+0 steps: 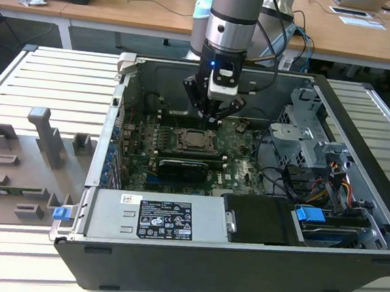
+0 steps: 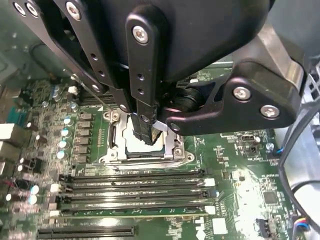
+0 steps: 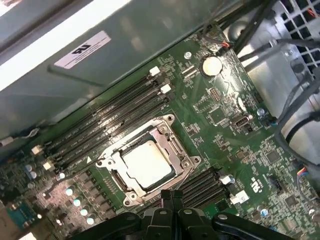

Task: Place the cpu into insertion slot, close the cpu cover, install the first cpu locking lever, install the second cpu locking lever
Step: 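Install the first cpu locking lever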

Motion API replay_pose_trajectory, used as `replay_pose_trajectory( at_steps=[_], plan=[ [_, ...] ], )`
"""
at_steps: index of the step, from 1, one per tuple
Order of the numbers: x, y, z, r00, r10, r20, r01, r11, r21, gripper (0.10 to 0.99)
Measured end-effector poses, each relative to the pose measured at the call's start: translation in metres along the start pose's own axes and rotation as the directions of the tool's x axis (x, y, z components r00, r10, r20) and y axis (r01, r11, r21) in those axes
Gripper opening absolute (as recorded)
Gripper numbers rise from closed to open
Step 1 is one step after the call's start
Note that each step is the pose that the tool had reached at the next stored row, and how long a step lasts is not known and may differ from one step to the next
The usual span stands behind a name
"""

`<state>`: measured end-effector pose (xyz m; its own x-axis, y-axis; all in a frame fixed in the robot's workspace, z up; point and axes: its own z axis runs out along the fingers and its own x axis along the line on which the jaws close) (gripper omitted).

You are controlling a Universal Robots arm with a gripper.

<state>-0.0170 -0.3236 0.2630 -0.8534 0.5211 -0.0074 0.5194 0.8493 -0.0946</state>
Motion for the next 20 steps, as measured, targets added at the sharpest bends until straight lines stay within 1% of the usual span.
replay_pose_trajectory(
  at_steps=[1,3,6,7,9,12,13,14,15,16,17,18,20],
  plan=[
    [0.0,0.0,0.0,0.9992,-0.04,0.0039,0.04,0.9992,0.0,0.106],
    [0.0,0.0,0.0,0.9959,-0.09,0.0086,0.09,0.9959,0.0,0.106],
    [0.0,0.0,0.0,0.99,-0.14,0.0134,0.14,0.9901,0.0,0.106],
    [0.0,0.0,0.0,0.9868,-0.161,0.0155,0.161,0.9869,0.0,0.106],
    [0.0,0.0,0.0,0.9777,-0.209,0.02,0.209,0.9779,0.0,0.106],
    [0.0,0.0,0.0,0.9597,-0.28,0.0269,0.28,0.9601,0.002,0.106],
    [0.0,0.0,0.0,0.9547,-0.296,0.0285,0.296,0.9551,0.002,0.106],
    [0.0,0.0001,0.0001,0.9509,-0.308,0.0297,0.308,0.9514,0.002,0.106],
    [0.0,0.0,0.0,0.9451,-0.325,0.0314,0.325,0.9456,0.003,0.106],
    [0.0,0.0,0.0,0.9408,-0.337,0.0325,0.337,0.9414,0.003,0.106],
    [0.0,0.0,0.0,0.933,-0.358,0.0346,0.358,0.9336,0.004,0.106],
    [0.0,0.0,0.0,0.92,-0.39,0.0377,0.39,0.9207,0.005,0.106],
    [0.0,0.0,0.0,0.9007,-0.432,0.0418,0.433,0.9016,0.006,0.106]
  ],
)
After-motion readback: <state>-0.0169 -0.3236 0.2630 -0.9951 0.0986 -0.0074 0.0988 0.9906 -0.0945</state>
